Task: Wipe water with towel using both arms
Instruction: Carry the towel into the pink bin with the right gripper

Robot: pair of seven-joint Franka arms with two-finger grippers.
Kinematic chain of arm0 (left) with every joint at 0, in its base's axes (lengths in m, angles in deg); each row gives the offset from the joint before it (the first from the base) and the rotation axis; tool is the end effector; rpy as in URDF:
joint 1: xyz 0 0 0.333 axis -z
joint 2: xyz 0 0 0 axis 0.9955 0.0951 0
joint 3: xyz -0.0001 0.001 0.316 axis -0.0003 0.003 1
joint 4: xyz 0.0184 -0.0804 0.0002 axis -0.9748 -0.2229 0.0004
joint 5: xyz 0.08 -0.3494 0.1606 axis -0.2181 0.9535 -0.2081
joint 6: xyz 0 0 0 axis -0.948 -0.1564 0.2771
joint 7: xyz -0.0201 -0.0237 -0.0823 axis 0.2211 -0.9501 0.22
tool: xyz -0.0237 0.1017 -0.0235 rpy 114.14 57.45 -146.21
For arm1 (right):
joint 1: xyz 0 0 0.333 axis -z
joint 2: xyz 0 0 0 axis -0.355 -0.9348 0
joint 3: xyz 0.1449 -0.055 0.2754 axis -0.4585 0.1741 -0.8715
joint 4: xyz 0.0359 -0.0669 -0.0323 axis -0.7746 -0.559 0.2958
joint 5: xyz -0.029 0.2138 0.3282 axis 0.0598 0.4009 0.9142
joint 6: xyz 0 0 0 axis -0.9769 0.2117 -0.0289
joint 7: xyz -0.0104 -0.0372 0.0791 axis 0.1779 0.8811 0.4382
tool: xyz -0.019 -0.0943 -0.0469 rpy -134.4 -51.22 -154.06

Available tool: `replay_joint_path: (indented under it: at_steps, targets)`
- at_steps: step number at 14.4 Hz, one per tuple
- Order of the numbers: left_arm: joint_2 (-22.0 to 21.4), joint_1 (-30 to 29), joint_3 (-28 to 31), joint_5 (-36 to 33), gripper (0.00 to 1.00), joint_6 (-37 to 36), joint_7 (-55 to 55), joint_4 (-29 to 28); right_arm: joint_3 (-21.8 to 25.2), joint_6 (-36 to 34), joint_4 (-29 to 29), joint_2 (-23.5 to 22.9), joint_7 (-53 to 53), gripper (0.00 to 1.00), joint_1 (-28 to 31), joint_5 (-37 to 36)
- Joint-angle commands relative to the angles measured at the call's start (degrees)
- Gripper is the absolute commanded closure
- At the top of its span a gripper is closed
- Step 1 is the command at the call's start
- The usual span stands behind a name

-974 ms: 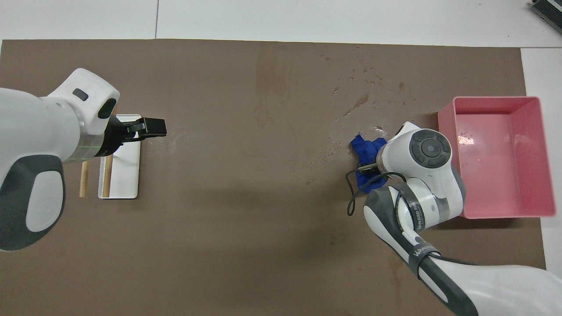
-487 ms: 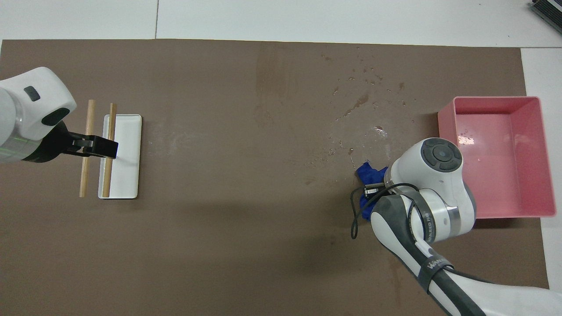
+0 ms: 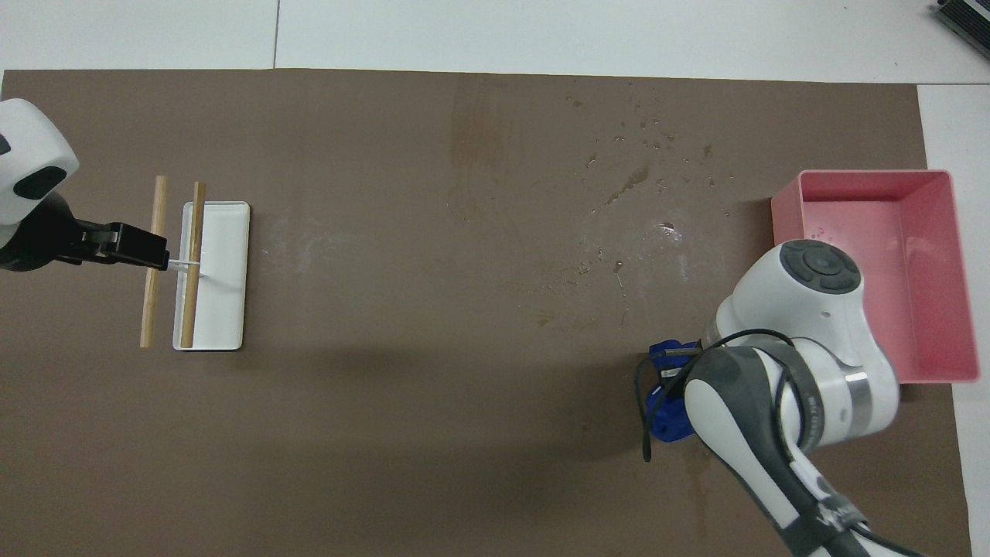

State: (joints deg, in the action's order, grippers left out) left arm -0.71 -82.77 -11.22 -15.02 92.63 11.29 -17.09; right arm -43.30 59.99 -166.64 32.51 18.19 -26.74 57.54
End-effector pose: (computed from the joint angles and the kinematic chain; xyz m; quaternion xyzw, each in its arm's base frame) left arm 0.5499 -0.0564 0.5946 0.9975 -0.0689 -0.0091 0.0115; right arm 0.4616 0.1101 0.3844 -0.9798 0.0016 0.1995 0.0128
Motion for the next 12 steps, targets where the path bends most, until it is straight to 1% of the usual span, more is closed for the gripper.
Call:
replay_joint_path:
  at_steps: [1,2,4,6,7,9,10,11,12]
  targets:
    - [-0.35,0.51,-0.69,0.70,0.00,0.34,-0.30,-0.20,-0.04,-10.97,9.55,2.84,6.98,1.00,4.70,-6.36]
    - [-0.35,0.69,-0.69,0.70,0.00,0.42,-0.30,-0.20,0.05,-11.88,12.37,2.49,11.10,1.00,6.45,-9.35]
    - [-0.18,0.52,-0.69,0.70,0.00,-0.62,-0.12,0.59,-0.13,-9.70,14.32,1.71,20.41,1.00,10.84,-14.28]
    - [0.96,0.52,-0.60,0.08,0.00,-6.48,-0.12,5.57,-0.13,-0.85,14.07,1.00,31.04,1.00,14.27,-21.12]
    - [1.75,0.43,-0.60,0.52,0.00,-7.91,-0.12,6.91,-0.13,3.54,13.63,0.74,35.88,1.00,16.64,-22.20]
    - [1.76,0.08,-0.69,0.61,0.00,-7.14,-0.47,6.05,-0.13,10.85,13.37,-0.66,44.24,1.00,20.17,-22.48]
    - [1.32,-0.19,-0.60,0.70,0.00,-6.70,-0.82,5.00,-0.13,12.97,13.28,-1.46,44.89,1.00,21.05,-22.48]
    - [1.15,-0.10,-0.51,0.61,0.00,-6.17,-0.83,4.64,-0.13,14.03,12.93,-1.64,44.72,0.97,21.67,-22.39]
    - [1.06,0.25,-0.51,0.61,0.00,-6.34,-0.39,4.55,-0.13,15.61,12.14,-1.55,44.89,0.27,21.68,-22.30]
